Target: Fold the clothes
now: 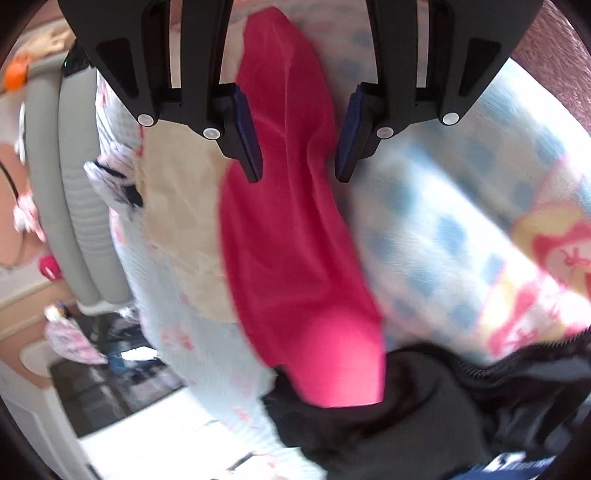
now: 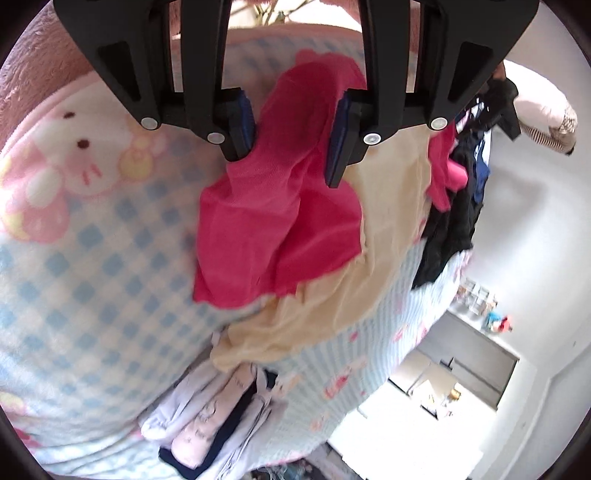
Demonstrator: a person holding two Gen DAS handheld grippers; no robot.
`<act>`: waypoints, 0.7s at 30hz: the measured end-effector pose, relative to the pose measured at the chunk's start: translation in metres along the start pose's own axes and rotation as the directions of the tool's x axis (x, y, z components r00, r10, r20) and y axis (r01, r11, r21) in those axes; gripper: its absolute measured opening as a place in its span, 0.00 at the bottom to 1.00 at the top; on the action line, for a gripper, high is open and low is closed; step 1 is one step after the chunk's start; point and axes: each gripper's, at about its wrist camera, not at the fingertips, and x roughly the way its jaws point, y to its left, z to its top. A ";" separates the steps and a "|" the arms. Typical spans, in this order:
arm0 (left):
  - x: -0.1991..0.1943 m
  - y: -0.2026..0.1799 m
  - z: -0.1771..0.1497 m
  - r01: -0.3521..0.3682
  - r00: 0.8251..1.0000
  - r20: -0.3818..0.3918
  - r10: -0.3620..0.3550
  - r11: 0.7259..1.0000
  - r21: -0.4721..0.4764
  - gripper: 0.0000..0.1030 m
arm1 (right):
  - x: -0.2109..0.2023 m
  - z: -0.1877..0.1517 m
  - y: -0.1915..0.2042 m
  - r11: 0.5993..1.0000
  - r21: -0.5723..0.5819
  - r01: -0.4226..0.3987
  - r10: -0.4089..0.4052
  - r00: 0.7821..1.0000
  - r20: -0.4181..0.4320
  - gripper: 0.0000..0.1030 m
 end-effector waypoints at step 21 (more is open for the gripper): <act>-0.058 -0.045 0.034 0.013 0.989 0.146 -0.034 0.990 0.143 0.06 | -0.001 0.020 0.030 0.996 -0.084 0.029 -0.020 0.994 0.107 0.08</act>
